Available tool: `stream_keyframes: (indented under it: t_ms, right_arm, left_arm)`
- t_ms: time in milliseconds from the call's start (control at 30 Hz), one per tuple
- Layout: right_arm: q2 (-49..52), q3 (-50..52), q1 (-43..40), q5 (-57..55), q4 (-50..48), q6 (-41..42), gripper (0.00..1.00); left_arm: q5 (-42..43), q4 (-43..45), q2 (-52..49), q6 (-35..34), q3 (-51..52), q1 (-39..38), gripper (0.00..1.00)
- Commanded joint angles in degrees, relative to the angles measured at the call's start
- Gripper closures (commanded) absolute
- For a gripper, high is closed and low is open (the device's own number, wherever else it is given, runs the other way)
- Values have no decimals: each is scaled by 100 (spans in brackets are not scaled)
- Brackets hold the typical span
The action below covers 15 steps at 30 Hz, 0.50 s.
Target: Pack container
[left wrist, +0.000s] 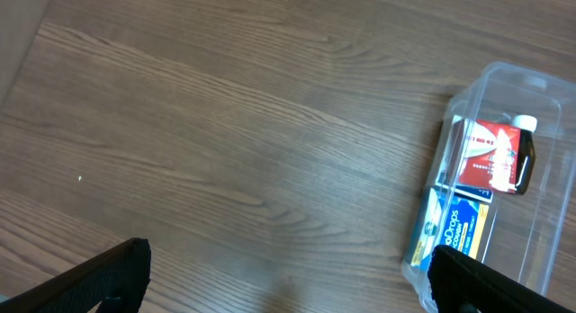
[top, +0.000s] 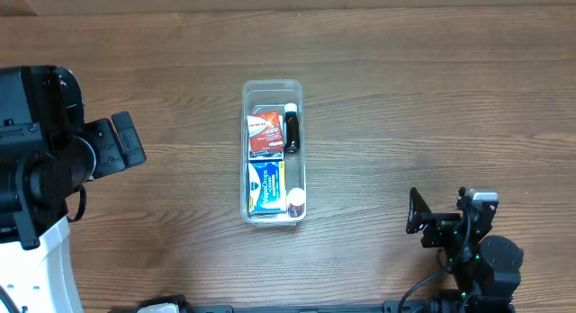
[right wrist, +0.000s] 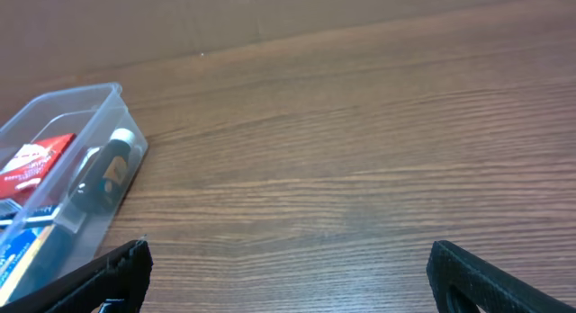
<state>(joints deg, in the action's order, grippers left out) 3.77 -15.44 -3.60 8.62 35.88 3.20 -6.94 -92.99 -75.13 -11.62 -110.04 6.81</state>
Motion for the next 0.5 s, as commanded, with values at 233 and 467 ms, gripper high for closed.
stream_keyframes:
  t_ms: [233,467]
  right_arm:
    - [-361,632,44,-105,151,-24,0]
    - [-361,634,44,-105,151,-24,0]
  left_arm:
    - [-52,22,-57,-39,-33,26,0]
    - [-52,22,-57,-39,-33,24,0]
